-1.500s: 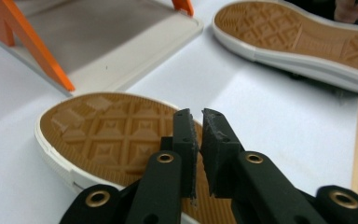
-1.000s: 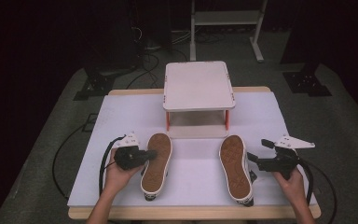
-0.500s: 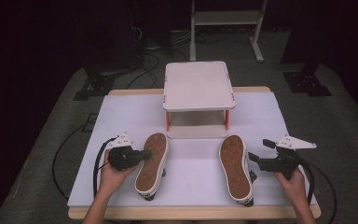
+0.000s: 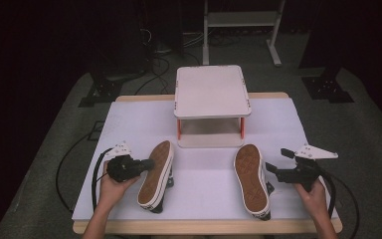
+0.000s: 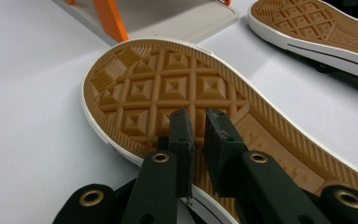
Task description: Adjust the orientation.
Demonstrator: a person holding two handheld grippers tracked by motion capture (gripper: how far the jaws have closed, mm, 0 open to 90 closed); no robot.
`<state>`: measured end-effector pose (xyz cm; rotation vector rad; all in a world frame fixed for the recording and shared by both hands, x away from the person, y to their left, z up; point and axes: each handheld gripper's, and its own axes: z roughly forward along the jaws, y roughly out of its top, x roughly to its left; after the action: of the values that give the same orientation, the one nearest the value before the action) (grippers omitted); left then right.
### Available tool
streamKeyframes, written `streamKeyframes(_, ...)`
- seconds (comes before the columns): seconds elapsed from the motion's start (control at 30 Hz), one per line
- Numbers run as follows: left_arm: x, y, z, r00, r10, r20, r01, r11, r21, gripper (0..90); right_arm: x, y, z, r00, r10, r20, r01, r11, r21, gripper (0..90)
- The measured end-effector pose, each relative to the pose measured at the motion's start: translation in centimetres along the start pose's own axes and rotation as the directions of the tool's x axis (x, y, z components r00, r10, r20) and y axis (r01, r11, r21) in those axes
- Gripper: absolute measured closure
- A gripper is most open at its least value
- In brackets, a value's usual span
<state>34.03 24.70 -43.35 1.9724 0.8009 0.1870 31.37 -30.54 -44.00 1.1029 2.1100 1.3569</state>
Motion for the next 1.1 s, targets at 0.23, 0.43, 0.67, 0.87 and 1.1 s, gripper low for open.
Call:
streamKeyframes(0.23, 0.3, -0.1, -0.2, 1.0000, 0.007, 0.003, -0.008, 0.9999, 0.008, 81.2, 0.0, 0.0, 0.1, 1.0000, -0.002, 0.000, 0.002, 1.000, 0.009, 14.0)
streamKeyframes(0.43, 0.8, -0.6, -0.9, 0.9998, -0.018, -0.013, 0.018, 0.9998, 0.009, 81.2, 0.0, 0.0, 0.1, 1.0000, -0.001, -0.001, 0.001, 1.000, 0.003, 14.0)
streamKeyframes(0.67, 1.3, -1.3, -1.3, 0.9989, -0.047, -0.005, 0.047, 0.9989, -0.005, 81.4, 0.1, -0.1, 0.4, 1.0000, -0.001, -0.002, 0.001, 1.000, 0.016, 14.0)
streamKeyframes(0.87, 1.6, -1.7, -1.9, 0.9975, -0.045, -0.055, 0.046, 0.9987, 0.019, 80.7, 0.3, -0.1, 0.9, 0.9999, -0.012, -0.008, 0.012, 0.999, 0.031, 14.0)
streamKeyframes(1.1, 2.8, -1.7, -5.6, 0.9842, -0.118, -0.132, 0.108, 0.9907, -0.084, 84.8, 0.3, -0.2, 0.9, 0.9999, -0.009, -0.007, 0.009, 0.999, 0.044, 14.0)
